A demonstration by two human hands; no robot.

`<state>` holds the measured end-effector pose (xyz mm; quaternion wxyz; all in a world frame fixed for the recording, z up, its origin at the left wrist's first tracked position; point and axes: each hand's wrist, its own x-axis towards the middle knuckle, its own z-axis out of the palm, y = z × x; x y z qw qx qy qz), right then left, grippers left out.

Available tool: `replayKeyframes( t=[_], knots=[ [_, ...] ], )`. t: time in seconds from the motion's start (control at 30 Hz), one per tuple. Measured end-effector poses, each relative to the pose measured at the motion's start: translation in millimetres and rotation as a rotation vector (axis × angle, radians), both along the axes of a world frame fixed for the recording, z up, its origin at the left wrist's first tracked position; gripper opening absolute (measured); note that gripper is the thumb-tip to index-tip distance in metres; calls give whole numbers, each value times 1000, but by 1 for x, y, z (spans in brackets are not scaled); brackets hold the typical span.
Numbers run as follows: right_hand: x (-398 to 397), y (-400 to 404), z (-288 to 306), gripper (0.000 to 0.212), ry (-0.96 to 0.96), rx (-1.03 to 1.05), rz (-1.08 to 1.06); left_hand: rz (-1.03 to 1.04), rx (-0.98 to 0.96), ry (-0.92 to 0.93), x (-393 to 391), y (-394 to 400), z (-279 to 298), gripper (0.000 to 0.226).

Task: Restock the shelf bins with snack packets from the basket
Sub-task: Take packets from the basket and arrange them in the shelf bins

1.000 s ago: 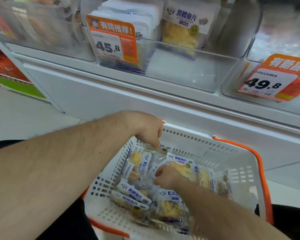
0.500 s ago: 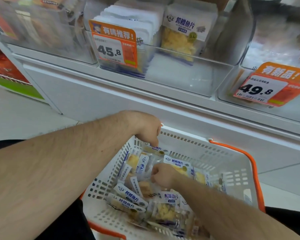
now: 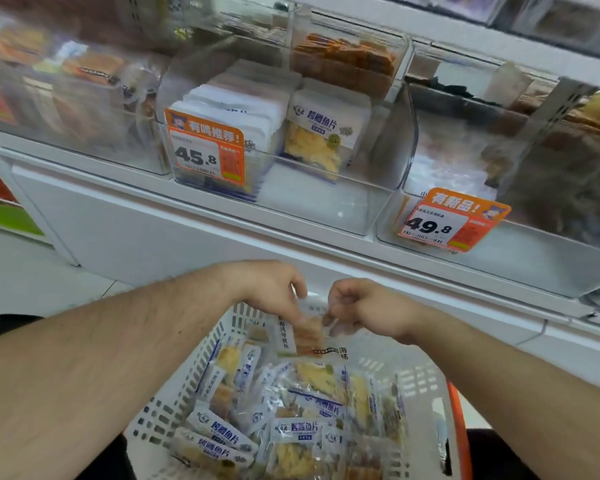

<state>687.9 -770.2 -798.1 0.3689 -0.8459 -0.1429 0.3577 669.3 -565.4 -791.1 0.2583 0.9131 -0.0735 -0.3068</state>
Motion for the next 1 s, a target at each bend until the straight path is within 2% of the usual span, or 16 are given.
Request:
replayKeyframes(
  t=[0.13, 0.3, 0.4, 0.47, 0.57, 0.63, 0.7, 0.77, 0.87, 1.0],
  knots=[
    [0, -17, 24, 18, 39, 187, -126, 207, -338, 17, 1, -2, 3, 21],
    [-1, -30, 45, 4, 94, 418, -328, 425, -680, 59, 0, -5, 24, 26],
    [-2, -39, 61, 12, 82, 466, -392, 453, -743, 5, -5, -16, 32, 21],
    [-2, -47, 75, 14, -59, 367, -358, 436, -764, -64, -6, -27, 39, 19],
    [-1, -63, 99, 14, -506, -30, -233, 426, -785, -187, -2, -48, 54, 17],
    [-1, -70, 114, 30, -772, -280, -122, 409, -777, -248, 3, -66, 64, 17],
    [-4, -73, 128, 40, -917, -403, -74, 378, -768, -287, 8, -87, 73, 20],
    [-7, -75, 140, 38, -956, -478, -62, 349, -779, -323, 13, -109, 82, 25],
    [-7, -87, 150, 22, -934, -468, -102, 315, -795, -416, 22, -136, 92, 32],
    [1, -111, 161, 12, -946, -433, -192, 254, -584, -638, 36, -154, 99, 19]
  ],
)
